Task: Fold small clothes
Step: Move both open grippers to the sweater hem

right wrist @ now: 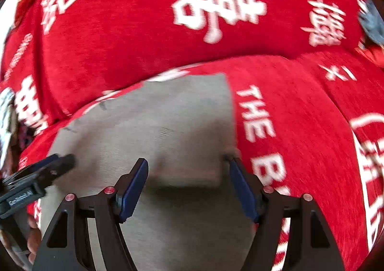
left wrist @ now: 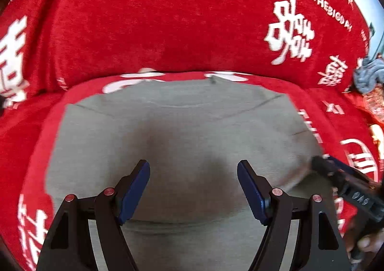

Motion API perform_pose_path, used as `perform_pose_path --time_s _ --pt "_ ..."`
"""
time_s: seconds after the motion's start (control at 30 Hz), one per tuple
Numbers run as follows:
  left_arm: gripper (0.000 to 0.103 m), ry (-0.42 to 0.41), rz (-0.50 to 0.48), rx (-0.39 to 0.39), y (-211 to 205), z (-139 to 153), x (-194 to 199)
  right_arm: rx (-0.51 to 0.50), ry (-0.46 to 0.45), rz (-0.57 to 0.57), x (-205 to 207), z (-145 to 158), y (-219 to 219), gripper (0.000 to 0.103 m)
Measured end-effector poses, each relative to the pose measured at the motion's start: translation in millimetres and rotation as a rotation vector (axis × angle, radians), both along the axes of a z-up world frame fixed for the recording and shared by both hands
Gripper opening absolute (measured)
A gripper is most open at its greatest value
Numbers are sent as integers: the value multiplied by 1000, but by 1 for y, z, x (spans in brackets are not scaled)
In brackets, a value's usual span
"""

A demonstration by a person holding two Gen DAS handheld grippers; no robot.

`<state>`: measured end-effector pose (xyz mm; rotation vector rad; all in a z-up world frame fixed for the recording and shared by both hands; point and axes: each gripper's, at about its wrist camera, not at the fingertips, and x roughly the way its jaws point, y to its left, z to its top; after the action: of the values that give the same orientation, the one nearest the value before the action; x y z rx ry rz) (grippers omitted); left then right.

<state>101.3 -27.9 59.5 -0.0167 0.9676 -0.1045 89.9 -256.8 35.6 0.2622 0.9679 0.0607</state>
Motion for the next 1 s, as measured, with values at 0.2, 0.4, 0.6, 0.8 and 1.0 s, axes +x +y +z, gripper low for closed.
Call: perform_pose_path --time_s 0.2,0.4,0.6,0.8,1.0 --pt "76 -9 23 51 7 -7 -4 74 38 27 10 -6 1 20" --pt "76 -16 30 64 12 -9 -8 47 8 43 3 6 6 12" --pt "76 1 60 64 24 -15 -8 -5 -23 18 3 12 1 11" --pt "76 37 108 30 46 -23 -11 31 8 9 3 3 -9 28" --pt "76 39 170 25 73 -24 -11 -87 -116 24 -12 30 9 58"
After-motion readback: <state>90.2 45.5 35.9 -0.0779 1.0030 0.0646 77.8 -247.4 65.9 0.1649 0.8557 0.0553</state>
